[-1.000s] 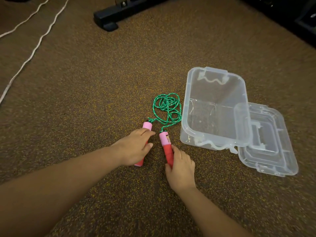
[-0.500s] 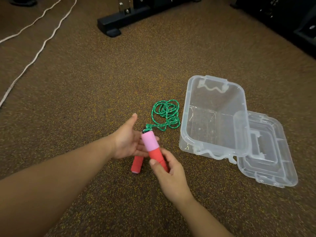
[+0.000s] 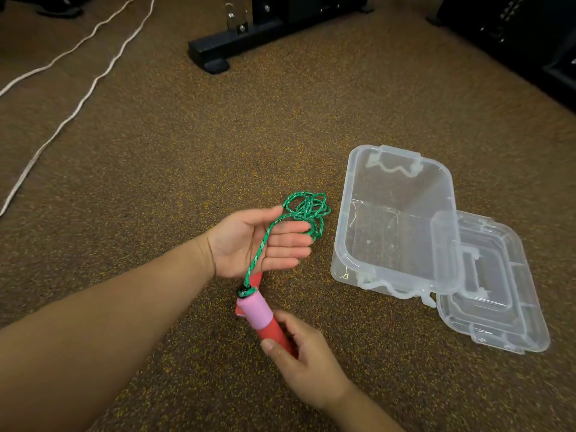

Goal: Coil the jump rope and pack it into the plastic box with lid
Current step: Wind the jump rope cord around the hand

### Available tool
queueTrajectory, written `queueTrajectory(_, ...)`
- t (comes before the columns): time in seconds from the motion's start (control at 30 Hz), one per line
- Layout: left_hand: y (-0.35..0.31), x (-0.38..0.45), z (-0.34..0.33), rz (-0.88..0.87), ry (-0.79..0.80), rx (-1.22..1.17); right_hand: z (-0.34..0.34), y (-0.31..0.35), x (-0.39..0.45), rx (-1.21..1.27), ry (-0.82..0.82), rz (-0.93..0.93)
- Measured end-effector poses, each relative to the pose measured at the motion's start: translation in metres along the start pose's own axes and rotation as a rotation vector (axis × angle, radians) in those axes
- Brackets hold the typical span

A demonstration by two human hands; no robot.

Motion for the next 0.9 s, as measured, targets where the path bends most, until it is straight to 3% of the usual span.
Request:
queueTrajectory(0.23, 0.004, -0.003, -0.006, 0.023, 0.066, 0.032, 0.005, -0.006, 0.005, -0.125, 0.014, -0.044)
queueTrajectory(0.3, 0.005, -0.008, -0.005, 0.068, 0.159, 0.052, 0.012, -0.003, 0.009, -0.121, -0.108, -0.006)
queueTrajectory(0.4, 0.008, -0.015, -0.001, 0.144, 0.264, 0.125, 0.025, 0.008, 0.023, -0.08, -0.437, 0.141)
queueTrajectory(0.47, 0.01, -0.021, 0.0, 0.186, 0.307, 0.176, 0.033, 0.02, 0.036, -0.052, -0.541, 0.218)
queueTrajectory(0.57, 0.012, -0.031, 0.0, 0.223, 0.329, 0.256, 0.042, 0.037, 0.056, -0.109, -0.505, 0.296)
queueTrajectory(0.73, 0.008, -0.045, 0.001, 0.208, 0.378, 0.269, 0.044, 0.041, 0.073, -0.155, -0.225, 0.35)
queueTrajectory(0.9, 0.001, -0.039, 0.002, 0.103, 0.336, 0.106, 0.033, 0.03, 0.061, -0.032, -0.239, 0.261)
Point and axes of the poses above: each hand's wrist, its own x-axis towards the middle knuckle, its own z-axis out of the back of the hand, y = z × x, the point moved 1 cm from there along x, towards the middle knuckle, and after that the axes turned 3 degrees about y, right-handed, at the moved point
